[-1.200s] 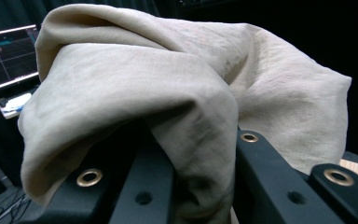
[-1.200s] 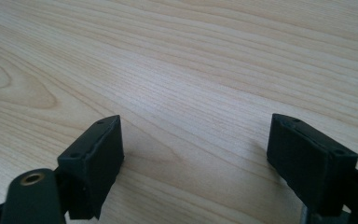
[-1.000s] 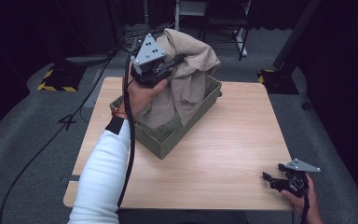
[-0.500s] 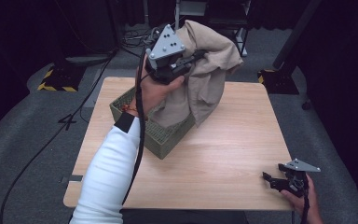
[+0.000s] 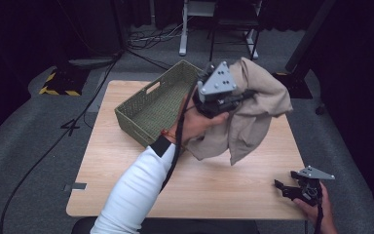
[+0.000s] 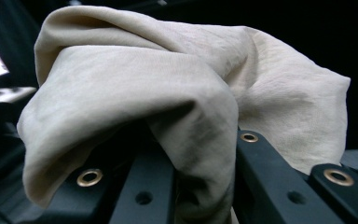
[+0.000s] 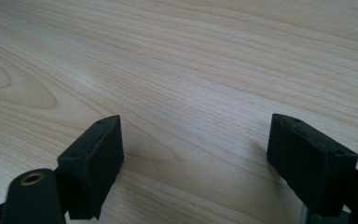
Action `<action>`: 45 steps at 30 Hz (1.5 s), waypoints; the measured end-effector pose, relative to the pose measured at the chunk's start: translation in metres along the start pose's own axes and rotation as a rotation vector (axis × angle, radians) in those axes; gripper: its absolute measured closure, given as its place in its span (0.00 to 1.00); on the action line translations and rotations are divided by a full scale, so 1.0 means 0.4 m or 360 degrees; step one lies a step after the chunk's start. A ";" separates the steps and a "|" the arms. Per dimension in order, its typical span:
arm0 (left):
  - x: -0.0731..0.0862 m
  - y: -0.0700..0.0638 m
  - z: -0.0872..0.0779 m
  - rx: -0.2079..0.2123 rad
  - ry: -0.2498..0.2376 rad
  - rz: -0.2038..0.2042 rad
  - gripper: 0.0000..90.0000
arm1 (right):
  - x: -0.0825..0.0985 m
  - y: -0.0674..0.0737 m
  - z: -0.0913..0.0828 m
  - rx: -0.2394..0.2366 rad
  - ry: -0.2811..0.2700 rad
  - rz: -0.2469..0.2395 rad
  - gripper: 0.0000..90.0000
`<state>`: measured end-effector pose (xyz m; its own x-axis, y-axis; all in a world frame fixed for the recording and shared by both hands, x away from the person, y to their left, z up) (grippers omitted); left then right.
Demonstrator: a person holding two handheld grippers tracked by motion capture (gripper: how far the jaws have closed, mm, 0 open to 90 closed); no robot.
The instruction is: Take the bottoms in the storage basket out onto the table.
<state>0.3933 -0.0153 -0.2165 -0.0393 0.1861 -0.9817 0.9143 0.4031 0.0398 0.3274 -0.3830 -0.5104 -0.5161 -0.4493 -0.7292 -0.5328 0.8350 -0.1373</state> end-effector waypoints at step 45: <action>0.510 -0.044 0.327 0.0055 0.0645 -0.0222 0.85 | 0.000 0.001 0.000 0.0001 0.0004 0.0006 0.21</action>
<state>0.4221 -0.1015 -0.4417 -0.3126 0.4719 -0.8243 0.9017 0.4203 -0.1013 0.3271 -0.3827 -0.5103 -0.5200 -0.4467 -0.7281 -0.5303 0.8370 -0.1348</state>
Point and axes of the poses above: each handheld gripper's, and its own axes: z roughly forward along the jaws, x roughly out of its underside, y roughly to its left, the point moved 1 cm from there along z, roughly forward along the jaws, and after that the axes turned 10 degrees about -z, right-handed, at the moved point
